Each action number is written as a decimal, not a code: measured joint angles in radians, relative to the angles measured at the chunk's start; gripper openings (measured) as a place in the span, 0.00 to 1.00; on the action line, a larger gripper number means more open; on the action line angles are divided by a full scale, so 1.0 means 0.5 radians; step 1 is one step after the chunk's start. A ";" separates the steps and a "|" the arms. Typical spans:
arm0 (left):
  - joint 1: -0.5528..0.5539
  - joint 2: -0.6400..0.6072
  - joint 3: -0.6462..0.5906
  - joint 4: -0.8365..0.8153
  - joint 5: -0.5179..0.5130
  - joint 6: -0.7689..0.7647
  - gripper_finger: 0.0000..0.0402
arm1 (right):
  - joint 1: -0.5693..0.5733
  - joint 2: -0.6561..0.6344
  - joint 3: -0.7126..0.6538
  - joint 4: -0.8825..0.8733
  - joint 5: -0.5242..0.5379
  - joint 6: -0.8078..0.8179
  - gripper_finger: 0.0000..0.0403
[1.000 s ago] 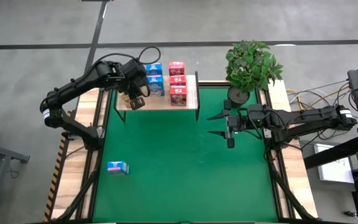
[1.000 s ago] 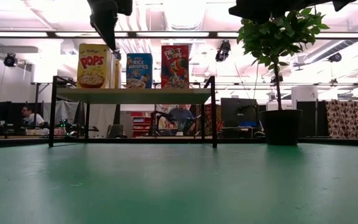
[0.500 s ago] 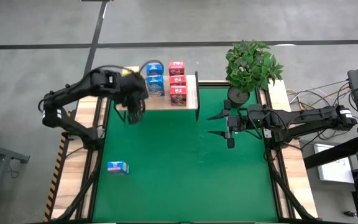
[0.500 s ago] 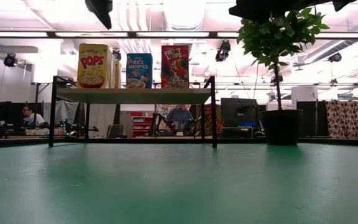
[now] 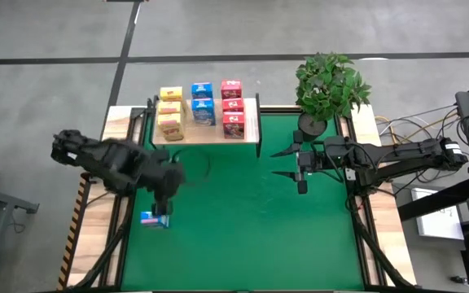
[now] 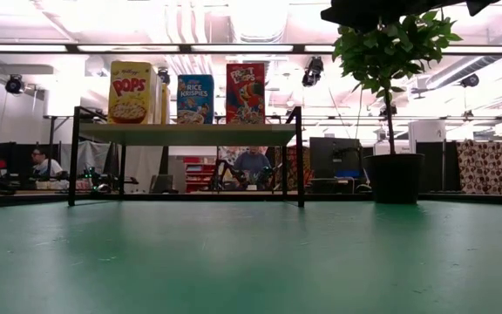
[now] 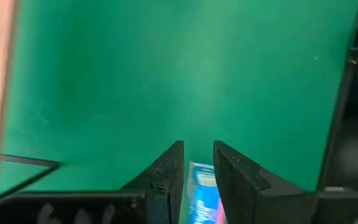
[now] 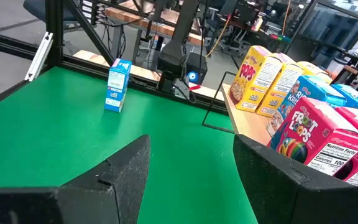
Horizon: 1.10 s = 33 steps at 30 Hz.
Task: Stack cereal on shelf
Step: Put the blue cereal on the shelf
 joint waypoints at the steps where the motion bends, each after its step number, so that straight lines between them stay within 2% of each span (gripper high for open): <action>1: -0.080 0.004 0.000 0.000 -0.024 -0.068 0.17 | 0.000 0.000 0.000 0.003 0.000 -0.005 0.55; 7: -0.501 0.034 -0.010 0.000 -0.138 -0.503 0.17 | 0.000 0.000 0.000 0.018 0.000 -0.006 0.55; 11: -0.678 0.062 -0.011 0.000 -0.212 -0.694 0.18 | 0.000 0.000 0.000 0.019 0.000 -0.008 0.55; 16: -0.771 0.121 -0.011 0.000 -0.176 -0.921 0.25 | 0.000 0.000 0.000 0.077 0.000 -0.108 0.55; 23: -0.795 0.229 -0.065 0.002 -0.177 -1.084 0.45 | 0.000 0.000 0.000 0.107 0.000 -0.226 0.55; 28: -0.832 0.250 -0.292 0.002 -0.160 -1.140 0.57 | 0.000 0.000 0.000 0.131 -0.001 -0.304 0.55; 33: -0.927 0.233 -0.528 0.001 -0.109 -1.179 0.60 | 0.000 0.000 0.000 0.139 -0.001 -0.339 0.55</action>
